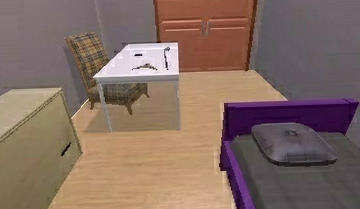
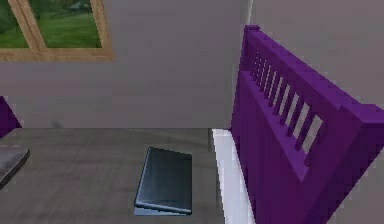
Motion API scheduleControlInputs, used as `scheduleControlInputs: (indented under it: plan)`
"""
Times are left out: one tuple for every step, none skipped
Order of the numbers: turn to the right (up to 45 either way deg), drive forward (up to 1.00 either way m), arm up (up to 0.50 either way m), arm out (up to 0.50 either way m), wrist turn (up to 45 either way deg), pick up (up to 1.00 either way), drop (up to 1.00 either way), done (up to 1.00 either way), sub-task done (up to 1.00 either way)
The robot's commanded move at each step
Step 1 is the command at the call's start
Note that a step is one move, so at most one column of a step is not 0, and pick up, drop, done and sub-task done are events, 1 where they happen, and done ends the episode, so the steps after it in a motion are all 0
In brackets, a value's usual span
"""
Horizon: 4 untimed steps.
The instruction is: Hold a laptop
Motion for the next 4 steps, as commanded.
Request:
scheduleControlInputs:
  plan:
    - [0.0, 0.00, 0.50, 0.00, 0.0, 0.00, 0.00, 0.00, 0.00]
    - [0.0, 0.00, 0.04, 0.00, 0.0, 0.00, 0.00, 0.00, 0.00]
    - [0.0, 0.00, 0.00, 0.24, 0.0, 0.00, 0.00, 0.00, 0.00]
    - [0.0, 0.00, 0.00, 0.00, 45.0, 0.00, 0.00, 0.00, 0.00]
